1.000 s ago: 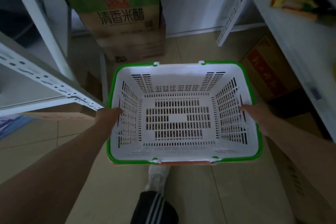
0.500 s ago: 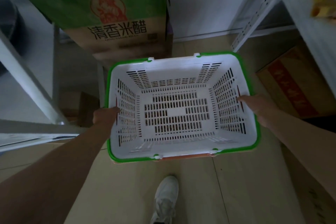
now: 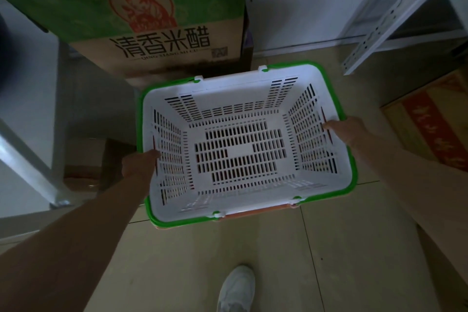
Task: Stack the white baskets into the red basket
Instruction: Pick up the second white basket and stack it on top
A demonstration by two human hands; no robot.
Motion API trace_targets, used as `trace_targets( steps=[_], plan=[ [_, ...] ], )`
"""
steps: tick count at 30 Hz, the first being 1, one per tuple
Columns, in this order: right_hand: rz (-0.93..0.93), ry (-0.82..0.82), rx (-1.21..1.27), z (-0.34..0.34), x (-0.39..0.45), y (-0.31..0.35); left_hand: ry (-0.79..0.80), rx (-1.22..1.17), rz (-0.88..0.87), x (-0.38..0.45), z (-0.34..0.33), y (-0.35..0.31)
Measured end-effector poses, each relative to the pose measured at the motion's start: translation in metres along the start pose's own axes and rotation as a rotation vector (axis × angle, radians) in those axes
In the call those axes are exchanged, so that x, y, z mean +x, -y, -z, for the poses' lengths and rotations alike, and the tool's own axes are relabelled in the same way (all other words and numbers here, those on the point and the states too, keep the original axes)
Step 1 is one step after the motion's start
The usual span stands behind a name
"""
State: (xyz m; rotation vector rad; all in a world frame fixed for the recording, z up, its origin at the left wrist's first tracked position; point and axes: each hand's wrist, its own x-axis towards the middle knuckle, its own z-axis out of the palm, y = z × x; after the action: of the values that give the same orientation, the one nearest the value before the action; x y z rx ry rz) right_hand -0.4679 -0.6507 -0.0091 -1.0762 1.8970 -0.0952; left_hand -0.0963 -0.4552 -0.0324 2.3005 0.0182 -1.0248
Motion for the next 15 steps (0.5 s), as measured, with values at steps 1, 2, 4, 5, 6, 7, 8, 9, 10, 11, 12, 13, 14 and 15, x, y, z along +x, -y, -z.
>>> trace_targets(
  steps=[1, 2, 4, 5, 6, 7, 8, 9, 10, 11, 12, 13, 14, 15],
  plan=[
    [0.008, 0.006, 0.010, -0.001, 0.005, 0.001, 0.001, -0.002, -0.002, 0.003, -0.001, -0.001],
    [0.016, 0.009, 0.016, -0.002, 0.008, 0.002, 0.004, -0.006, -0.006, 0.006, -0.001, -0.001],
    [0.037, -0.002, 0.005, -0.004, 0.010, 0.004, 0.009, -0.016, -0.008, 0.010, -0.002, 0.000],
    [0.047, -0.011, -0.003, -0.005, 0.011, 0.003, 0.014, -0.019, -0.004, 0.011, -0.003, 0.001],
    [0.049, -0.019, -0.005, -0.004, 0.013, 0.003, 0.017, -0.021, 0.005, 0.011, -0.003, 0.001],
    [0.047, -0.017, -0.006, -0.004, 0.015, 0.001, 0.015, -0.019, 0.014, 0.011, -0.002, 0.001],
    [0.043, -0.007, -0.013, -0.004, 0.016, 0.001, 0.012, -0.018, 0.020, 0.012, -0.002, 0.000],
    [0.038, 0.003, -0.021, -0.005, 0.017, 0.001, 0.008, -0.015, 0.021, 0.012, -0.001, 0.000],
    [0.028, 0.001, -0.038, -0.005, 0.017, 0.001, 0.007, -0.008, 0.020, 0.012, -0.001, 0.000],
    [0.021, -0.012, -0.055, -0.005, 0.018, 0.001, 0.009, -0.002, 0.017, 0.012, -0.001, 0.000],
    [0.016, -0.025, -0.069, -0.005, 0.020, 0.001, 0.007, 0.007, 0.012, 0.012, -0.002, 0.000],
    [0.010, -0.035, -0.084, -0.006, 0.020, 0.001, 0.004, 0.022, 0.004, 0.011, -0.002, 0.000],
    [0.004, -0.042, -0.097, -0.006, 0.020, 0.000, -0.006, 0.044, -0.004, 0.009, -0.002, -0.001],
    [0.000, -0.049, -0.114, -0.006, 0.019, 0.000, -0.018, 0.067, -0.012, 0.008, -0.002, -0.002]
  ],
)
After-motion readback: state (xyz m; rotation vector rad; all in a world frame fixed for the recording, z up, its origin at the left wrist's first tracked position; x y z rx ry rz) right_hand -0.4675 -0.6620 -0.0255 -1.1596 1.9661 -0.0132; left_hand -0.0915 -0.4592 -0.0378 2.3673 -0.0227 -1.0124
